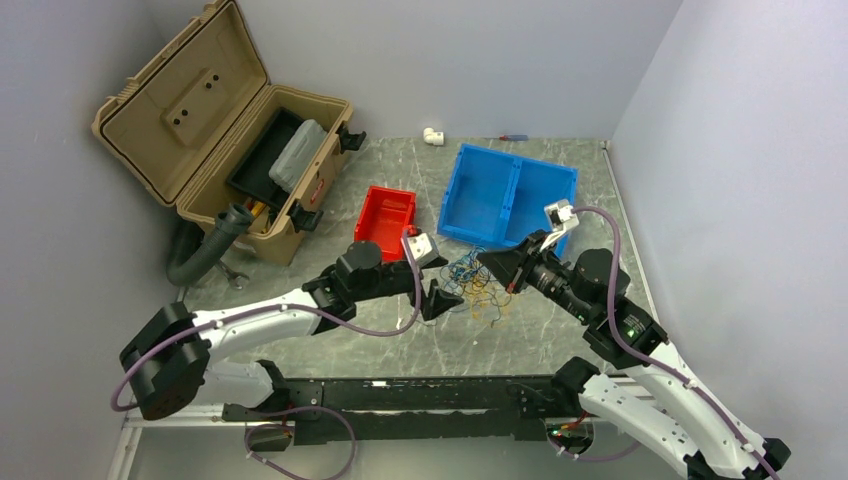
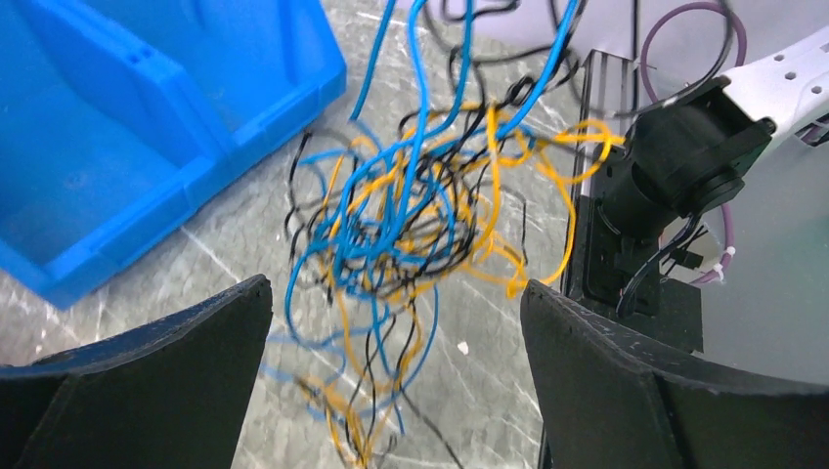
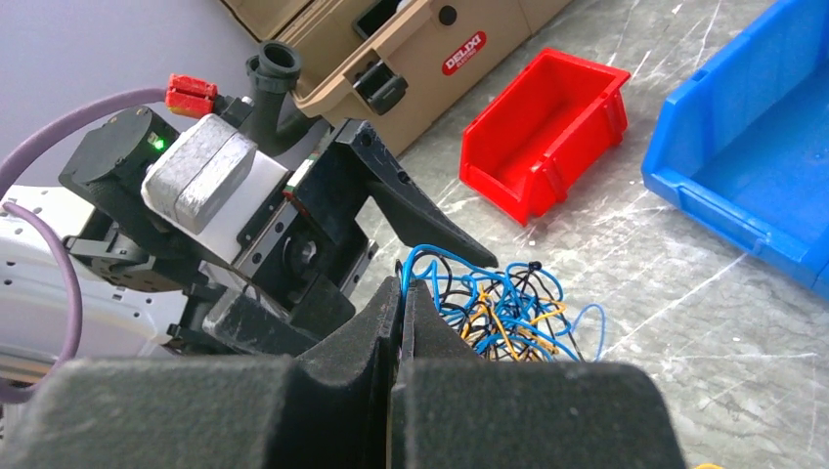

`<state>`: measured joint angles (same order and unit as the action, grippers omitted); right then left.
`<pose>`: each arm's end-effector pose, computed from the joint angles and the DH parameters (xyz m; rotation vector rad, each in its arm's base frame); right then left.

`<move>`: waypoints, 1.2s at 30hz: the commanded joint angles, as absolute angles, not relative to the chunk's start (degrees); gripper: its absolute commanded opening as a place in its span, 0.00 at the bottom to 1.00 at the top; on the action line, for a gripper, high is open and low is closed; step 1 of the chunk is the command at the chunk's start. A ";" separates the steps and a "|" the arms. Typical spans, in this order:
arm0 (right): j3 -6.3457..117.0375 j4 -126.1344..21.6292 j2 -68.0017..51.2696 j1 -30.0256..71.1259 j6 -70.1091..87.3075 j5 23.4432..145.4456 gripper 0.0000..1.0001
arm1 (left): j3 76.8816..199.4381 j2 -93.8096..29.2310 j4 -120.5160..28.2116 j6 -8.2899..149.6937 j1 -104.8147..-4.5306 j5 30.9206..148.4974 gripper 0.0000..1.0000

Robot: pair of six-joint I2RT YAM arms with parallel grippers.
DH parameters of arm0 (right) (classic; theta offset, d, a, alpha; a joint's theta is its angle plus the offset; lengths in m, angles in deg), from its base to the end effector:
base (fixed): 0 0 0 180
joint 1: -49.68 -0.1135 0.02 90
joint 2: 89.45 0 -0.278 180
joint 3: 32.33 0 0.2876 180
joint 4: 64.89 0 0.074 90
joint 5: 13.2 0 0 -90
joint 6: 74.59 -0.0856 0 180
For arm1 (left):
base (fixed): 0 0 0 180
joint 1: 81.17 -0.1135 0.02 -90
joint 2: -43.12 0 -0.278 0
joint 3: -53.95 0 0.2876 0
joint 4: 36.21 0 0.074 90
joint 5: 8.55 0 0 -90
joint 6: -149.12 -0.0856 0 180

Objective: Untangle the cables

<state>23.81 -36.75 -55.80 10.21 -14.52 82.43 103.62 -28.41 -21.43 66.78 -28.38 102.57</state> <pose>0.1589 0.1417 0.3619 -0.2253 1.7539 0.9825 0.1880 -0.2986 0.2511 0.9575 1.5372 -1.0826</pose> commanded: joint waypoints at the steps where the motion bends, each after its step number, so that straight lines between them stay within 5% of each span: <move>1: 26.09 -40.56 -56.49 10.31 -16.32 81.83 0.00 | 107.96 -30.61 -14.84 63.54 -26.18 102.79 0.99; 5: 25.81 -40.18 -56.43 10.23 -17.04 80.97 0.00 | 108.94 -32.69 -12.13 64.12 -25.87 102.69 0.85; 9: 25.83 -38.46 -57.65 10.30 -17.07 78.44 0.00 | 109.44 -32.54 -14.31 64.82 -25.88 102.03 0.09; 10: 26.04 -37.17 -58.32 10.30 -16.95 75.44 0.00 | 108.32 -31.55 -14.05 64.98 -25.88 101.26 0.00; 16: 26.12 -22.96 -64.12 10.30 -20.04 47.25 0.00 | 100.79 -23.77 -18.31 66.43 -26.42 96.54 0.00; 22: 26.82 -15.86 -66.95 10.31 -19.25 36.66 0.00 | 95.82 -14.32 -29.50 70.76 -28.98 92.31 0.00; 30: 29.16 -13.19 -66.75 10.31 -18.05 30.84 0.00 | 94.08 -6.30 -39.23 77.38 -34.42 88.91 0.00; 36: 27.14 -20.09 -65.05 10.35 -12.95 45.28 0.00 | 97.23 -8.84 -40.03 77.16 -35.84 96.10 0.00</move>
<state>25.51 -16.77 -64.96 8.64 -20.40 50.41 95.40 -7.65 -31.83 77.12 -33.36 96.54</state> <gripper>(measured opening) 0.018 0.022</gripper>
